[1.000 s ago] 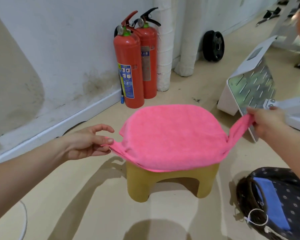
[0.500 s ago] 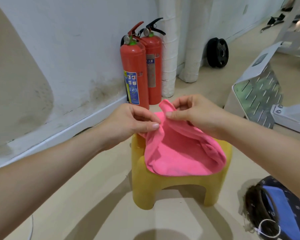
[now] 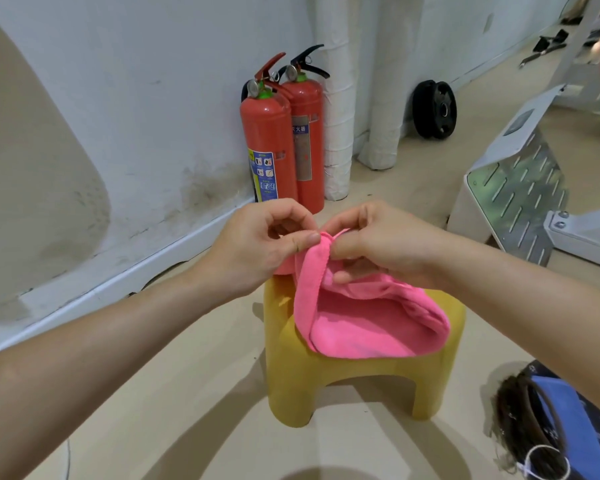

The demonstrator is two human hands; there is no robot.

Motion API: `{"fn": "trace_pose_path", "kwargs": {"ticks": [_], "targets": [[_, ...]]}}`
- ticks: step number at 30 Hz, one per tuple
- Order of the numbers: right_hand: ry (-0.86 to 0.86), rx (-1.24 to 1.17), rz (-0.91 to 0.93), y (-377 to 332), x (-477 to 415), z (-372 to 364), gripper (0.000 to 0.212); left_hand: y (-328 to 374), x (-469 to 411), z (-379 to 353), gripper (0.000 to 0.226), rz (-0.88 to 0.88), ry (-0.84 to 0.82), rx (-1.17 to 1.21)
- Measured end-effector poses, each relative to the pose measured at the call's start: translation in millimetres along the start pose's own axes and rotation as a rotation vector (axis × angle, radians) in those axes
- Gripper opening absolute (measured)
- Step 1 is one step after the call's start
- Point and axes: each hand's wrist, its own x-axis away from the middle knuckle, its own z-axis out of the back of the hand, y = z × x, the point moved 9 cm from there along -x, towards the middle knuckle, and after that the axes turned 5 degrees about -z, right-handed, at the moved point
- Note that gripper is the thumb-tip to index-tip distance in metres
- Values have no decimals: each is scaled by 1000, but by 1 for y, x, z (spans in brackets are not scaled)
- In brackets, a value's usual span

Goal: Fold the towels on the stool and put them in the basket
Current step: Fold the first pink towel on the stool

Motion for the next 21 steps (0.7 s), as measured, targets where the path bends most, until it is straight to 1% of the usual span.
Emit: {"fn": "trace_pose_path", "kwargs": {"ticks": [2, 4, 5, 8, 10, 12, 15, 18, 21], "targets": [[-32, -88, -45, 5, -1, -2, 14, -2, 0, 3, 11, 12, -2, -3], [-59, -157, -80, 8, 0, -3, 14, -3, -1, 7, 17, 30, -9, -14], [-70, -189, -93, 9, 0, -3, 16, -2, -2, 9, 20, 12, -25, -41], [-89, -319, -110, 11, -2, -3, 23, 15, -3, 5, 20, -158, -74, -215], [-97, -396, -107, 11, -2, -4, 17, 19, 0, 2, 20, -217, -71, -277], [-87, -447, -102, 12, -3, -5, 9, 16, -1, 4, 24, -199, -34, -282], [-38, -485, -80, 13, -4, -1, 11, 12, -4, 7, 22, -139, -26, -245], [3, -497, -43, 12, -5, 1, 13, 4, -5, 7, 20, -40, -44, -140], [51, -506, 1, 11, -4, 4, 15, -3, -5, 7, 12, 25, -66, -57]]}}
